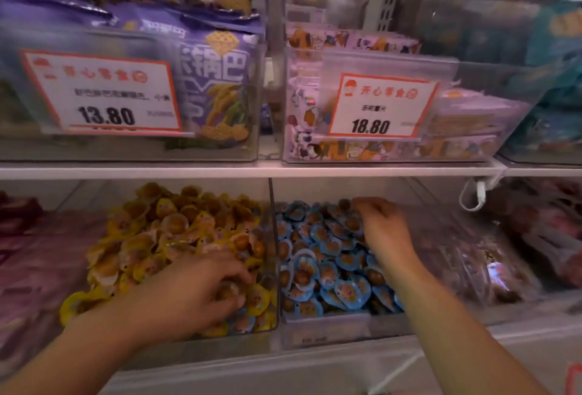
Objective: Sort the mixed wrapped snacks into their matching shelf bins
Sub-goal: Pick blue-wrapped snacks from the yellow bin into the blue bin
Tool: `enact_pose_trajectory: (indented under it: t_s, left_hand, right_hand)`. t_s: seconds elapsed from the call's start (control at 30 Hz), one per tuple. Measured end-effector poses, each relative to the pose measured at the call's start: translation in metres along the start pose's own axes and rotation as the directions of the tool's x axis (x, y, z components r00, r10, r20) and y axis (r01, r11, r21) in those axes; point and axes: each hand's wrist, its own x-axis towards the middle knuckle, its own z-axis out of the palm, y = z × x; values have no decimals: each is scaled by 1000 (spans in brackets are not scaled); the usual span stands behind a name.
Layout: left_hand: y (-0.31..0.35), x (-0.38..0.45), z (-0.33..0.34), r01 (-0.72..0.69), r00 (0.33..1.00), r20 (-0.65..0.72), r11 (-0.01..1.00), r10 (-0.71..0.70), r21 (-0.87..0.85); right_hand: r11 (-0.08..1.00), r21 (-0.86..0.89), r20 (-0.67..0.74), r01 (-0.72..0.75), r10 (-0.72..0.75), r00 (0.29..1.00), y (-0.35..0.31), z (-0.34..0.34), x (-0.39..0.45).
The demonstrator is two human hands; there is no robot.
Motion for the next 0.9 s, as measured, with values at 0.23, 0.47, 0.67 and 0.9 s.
enact_pose_trajectory:
  t_s: [0.23,0.47,0.67,0.9]
  left_hand:
    - [-27,-12,-10,37,999,-27,982,-33,184]
    - [-45,-13,-9,121,926,-377,952,-7,280]
    - [-37,-12,-8,112,989,-124,939,-76,325]
    - [-17,2,8,157,987,-110,888,-121,432]
  right_hand:
    - [865,-7,322,502,-474,820,-33,45,-83]
    - [624,-259,396,737,-627,671,-14,68,-92]
    - [608,-258,374,751,-654,657,-12,71,-91]
    - [594,-270,369,758,-664,651,-10,71,-91]
